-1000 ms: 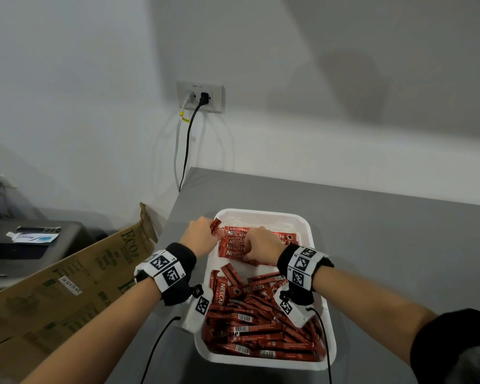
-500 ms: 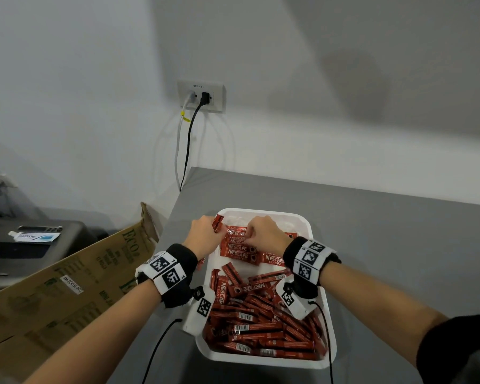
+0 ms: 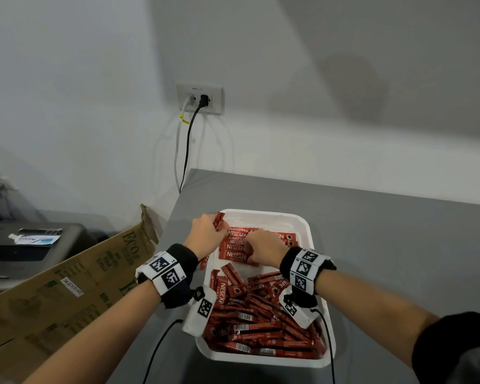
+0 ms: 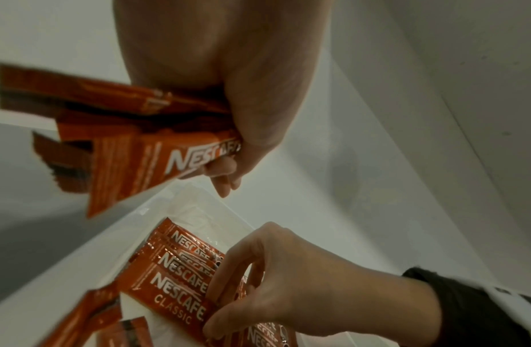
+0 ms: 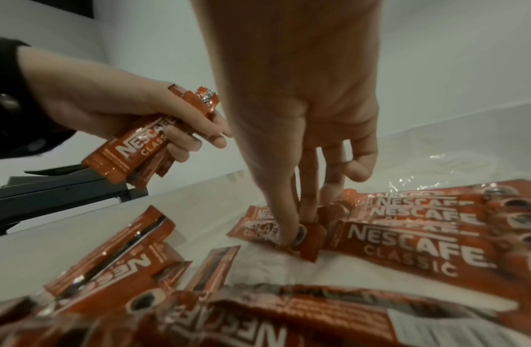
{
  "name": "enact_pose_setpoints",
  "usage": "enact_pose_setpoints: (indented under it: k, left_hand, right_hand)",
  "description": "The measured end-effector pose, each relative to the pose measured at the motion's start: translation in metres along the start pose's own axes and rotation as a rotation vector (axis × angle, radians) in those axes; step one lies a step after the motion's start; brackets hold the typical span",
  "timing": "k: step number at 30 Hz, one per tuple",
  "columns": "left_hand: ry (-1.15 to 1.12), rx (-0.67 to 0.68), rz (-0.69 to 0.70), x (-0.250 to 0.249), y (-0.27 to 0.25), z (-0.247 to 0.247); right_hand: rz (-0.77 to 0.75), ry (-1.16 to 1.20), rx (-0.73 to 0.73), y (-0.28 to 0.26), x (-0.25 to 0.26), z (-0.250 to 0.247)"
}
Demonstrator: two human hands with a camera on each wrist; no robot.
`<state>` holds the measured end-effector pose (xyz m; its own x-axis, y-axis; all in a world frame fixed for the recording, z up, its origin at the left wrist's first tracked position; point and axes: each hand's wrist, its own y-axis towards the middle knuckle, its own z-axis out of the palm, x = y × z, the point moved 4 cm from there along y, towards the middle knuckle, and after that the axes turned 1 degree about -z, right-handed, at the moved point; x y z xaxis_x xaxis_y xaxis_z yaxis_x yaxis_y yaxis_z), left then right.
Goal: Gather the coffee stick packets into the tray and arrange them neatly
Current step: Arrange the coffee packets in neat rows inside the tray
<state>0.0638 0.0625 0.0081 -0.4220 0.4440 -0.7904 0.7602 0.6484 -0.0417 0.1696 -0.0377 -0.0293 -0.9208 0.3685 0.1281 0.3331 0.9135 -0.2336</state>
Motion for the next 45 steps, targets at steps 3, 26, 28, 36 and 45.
enact_pose_setpoints:
  k: [3,26,28,36,45]
  left_hand:
    - [-0.001,0.001,-0.002,0.002,0.000,-0.001]
    - [-0.570,-0.146,-0.087,-0.023,-0.006,0.024]
    - [-0.568,-0.076,-0.117,-0.017,-0.005,0.025]
    - [-0.615,0.094,-0.081,-0.012,-0.013,0.016]
    - [-0.730,-0.036,-0.113,-0.013,-0.012,0.018]
  right_hand:
    - [-0.017,-0.003,-0.043,0.004,0.002,-0.002]
    - [-0.047,0.853,-0.240,-0.034,0.003,-0.037]
    - [-0.040,0.828,-0.247,-0.036,-0.002,-0.037]
    - [-0.088,0.979,-0.283,-0.047,-0.009,-0.026]
    - [0.048,0.791,-0.578,-0.041,-0.015,-0.038]
